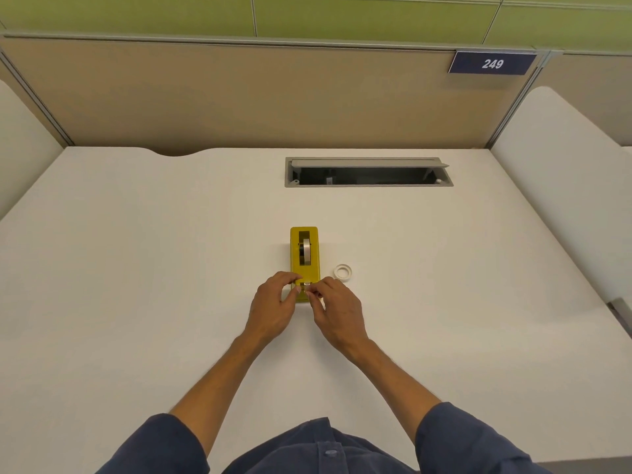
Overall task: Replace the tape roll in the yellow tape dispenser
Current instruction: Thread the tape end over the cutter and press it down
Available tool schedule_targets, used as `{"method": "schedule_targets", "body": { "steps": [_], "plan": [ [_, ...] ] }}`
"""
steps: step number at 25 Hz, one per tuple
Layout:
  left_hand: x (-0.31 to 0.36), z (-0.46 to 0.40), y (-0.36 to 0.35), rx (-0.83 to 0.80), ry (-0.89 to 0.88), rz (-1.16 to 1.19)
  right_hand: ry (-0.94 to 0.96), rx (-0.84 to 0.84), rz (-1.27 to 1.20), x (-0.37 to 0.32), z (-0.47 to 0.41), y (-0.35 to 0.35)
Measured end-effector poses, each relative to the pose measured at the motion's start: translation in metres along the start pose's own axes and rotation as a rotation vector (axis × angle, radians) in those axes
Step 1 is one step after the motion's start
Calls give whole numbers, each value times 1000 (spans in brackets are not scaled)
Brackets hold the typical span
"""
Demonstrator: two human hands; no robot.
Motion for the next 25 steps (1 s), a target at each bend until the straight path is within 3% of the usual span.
{"method": "schedule_targets", "body": {
  "steps": [25],
  "plan": [
    [-4,3,-3,68,-67,18,101,154,92,6,13,-14]
  ]
}}
Point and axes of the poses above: each hand's wrist, its own z-axis away from the middle knuckle, its own y-axis out of the back of the hand, x = y × z, the point moved 5 cm from there along -z, towards the middle knuckle, and after that the axes turned 13 degrees about z, right-handed, at the moved point
